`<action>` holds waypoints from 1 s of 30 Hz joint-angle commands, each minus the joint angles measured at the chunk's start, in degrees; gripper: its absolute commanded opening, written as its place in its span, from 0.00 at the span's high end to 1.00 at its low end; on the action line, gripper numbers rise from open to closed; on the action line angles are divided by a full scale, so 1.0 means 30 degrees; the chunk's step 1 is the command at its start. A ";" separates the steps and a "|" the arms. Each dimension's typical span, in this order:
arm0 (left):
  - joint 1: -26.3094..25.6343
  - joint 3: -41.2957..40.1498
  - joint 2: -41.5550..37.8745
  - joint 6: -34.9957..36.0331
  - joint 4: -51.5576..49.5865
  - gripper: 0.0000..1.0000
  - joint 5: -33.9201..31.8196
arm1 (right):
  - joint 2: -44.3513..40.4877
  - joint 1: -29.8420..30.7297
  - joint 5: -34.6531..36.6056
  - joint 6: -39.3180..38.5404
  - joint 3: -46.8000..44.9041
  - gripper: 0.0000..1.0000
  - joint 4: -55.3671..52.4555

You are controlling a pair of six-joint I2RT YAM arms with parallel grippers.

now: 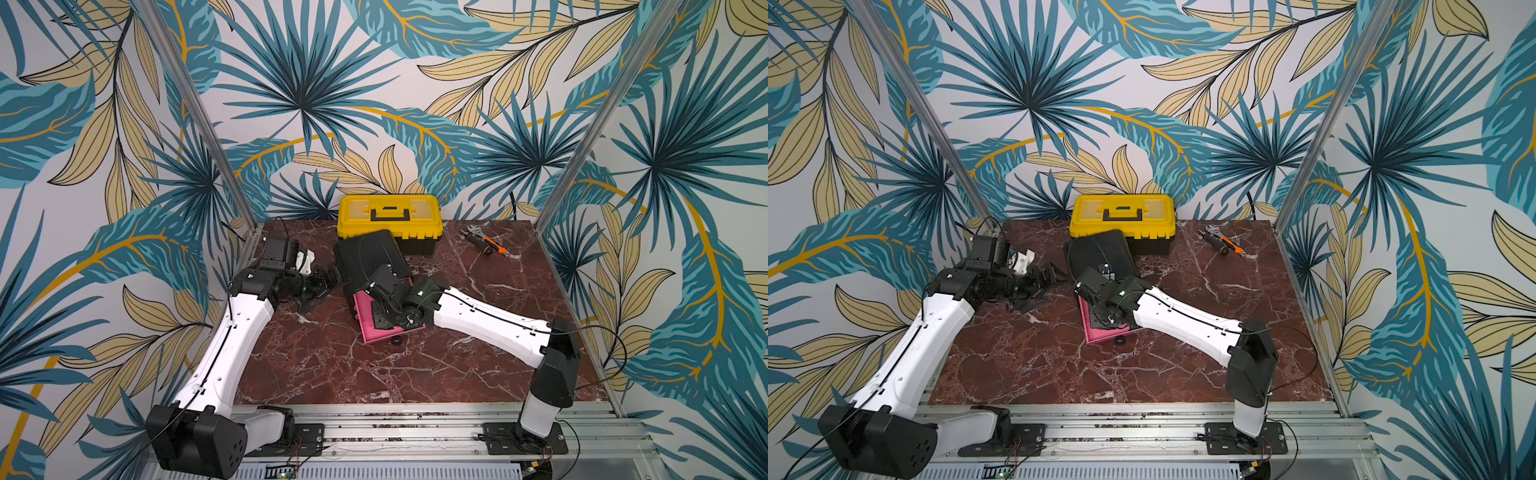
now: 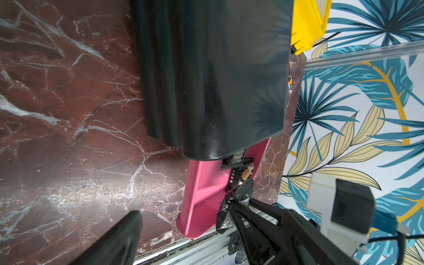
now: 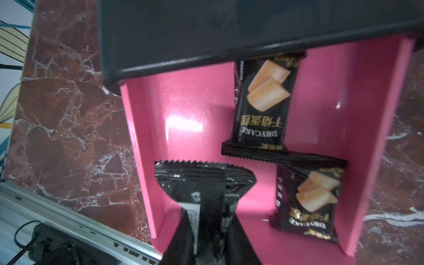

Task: Take the cookies out of the drawer
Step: Pick up the cookie from the drawer, then place the cookie at the center of the board.

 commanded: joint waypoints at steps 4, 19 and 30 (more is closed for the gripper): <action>-0.1167 0.2069 0.0289 -0.1271 0.0958 0.00 -0.0407 | -0.2547 -0.0651 0.0695 -0.0789 0.0123 0.88 -0.1537; -0.5526 0.5004 0.4014 -0.5014 0.6094 0.00 -0.1889 | -0.6435 -0.9063 -0.4160 -0.5342 -0.3384 0.88 -0.1691; -0.7472 0.5016 0.5089 -0.5681 0.5116 0.00 -0.5138 | -0.1356 -1.2428 -0.5067 -0.8252 -0.3338 0.89 -0.0947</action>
